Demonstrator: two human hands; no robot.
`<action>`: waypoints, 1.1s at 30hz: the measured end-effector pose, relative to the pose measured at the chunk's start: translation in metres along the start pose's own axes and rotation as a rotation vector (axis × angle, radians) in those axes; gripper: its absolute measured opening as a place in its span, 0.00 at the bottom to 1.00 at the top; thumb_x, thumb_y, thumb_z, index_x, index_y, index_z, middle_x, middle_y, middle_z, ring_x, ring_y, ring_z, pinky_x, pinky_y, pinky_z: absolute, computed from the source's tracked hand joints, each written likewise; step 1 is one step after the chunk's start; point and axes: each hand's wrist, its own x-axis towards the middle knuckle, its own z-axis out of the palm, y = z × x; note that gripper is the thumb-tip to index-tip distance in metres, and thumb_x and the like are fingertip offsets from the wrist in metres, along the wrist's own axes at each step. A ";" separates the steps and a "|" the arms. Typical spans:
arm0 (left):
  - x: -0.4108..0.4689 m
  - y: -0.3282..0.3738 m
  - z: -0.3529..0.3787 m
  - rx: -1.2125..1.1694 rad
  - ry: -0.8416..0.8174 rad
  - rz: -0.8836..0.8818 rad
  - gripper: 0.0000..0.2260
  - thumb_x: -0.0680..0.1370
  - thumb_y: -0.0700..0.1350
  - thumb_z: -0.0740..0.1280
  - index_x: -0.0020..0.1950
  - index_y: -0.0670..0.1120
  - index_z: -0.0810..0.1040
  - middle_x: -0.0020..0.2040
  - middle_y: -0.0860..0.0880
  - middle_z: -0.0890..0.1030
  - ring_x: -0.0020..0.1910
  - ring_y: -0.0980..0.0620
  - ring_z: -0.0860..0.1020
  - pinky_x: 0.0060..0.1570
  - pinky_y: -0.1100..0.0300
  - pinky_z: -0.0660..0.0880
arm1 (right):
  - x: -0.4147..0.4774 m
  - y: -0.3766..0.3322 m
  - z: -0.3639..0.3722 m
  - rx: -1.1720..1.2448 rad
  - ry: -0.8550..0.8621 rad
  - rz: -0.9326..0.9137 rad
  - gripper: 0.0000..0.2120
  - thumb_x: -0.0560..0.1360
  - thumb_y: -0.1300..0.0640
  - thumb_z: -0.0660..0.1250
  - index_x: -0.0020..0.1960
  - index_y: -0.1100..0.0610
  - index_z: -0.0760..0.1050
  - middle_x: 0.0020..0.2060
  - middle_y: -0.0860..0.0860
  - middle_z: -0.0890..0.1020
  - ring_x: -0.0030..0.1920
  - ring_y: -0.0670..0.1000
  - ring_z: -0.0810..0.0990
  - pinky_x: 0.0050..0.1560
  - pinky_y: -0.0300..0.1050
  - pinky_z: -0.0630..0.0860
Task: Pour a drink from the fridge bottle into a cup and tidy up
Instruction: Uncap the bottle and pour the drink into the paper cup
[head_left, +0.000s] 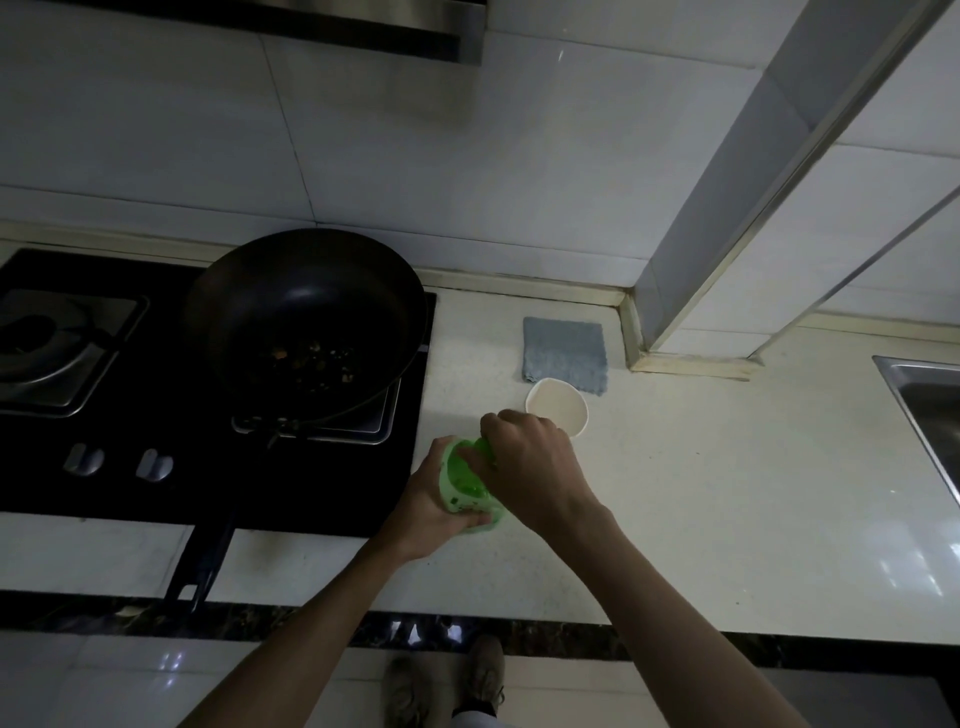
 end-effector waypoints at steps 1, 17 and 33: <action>0.000 0.000 0.000 0.001 0.002 -0.003 0.40 0.63 0.38 0.81 0.67 0.56 0.64 0.57 0.53 0.78 0.53 0.61 0.79 0.44 0.67 0.79 | -0.001 0.000 -0.001 0.013 0.004 -0.048 0.13 0.79 0.53 0.66 0.51 0.63 0.79 0.44 0.57 0.82 0.43 0.56 0.82 0.43 0.52 0.80; 0.000 0.001 0.001 0.015 0.022 -0.004 0.38 0.63 0.38 0.81 0.60 0.65 0.65 0.56 0.53 0.78 0.54 0.59 0.80 0.44 0.64 0.80 | 0.004 -0.004 -0.007 -0.126 -0.140 0.069 0.22 0.81 0.42 0.57 0.60 0.61 0.71 0.49 0.56 0.83 0.46 0.57 0.83 0.41 0.47 0.77; 0.001 0.000 0.002 0.047 0.026 -0.005 0.38 0.64 0.40 0.81 0.61 0.66 0.64 0.56 0.54 0.78 0.54 0.60 0.79 0.45 0.66 0.79 | -0.001 -0.012 0.005 -0.260 0.027 -0.008 0.16 0.77 0.46 0.68 0.51 0.59 0.74 0.41 0.54 0.83 0.40 0.56 0.83 0.34 0.45 0.73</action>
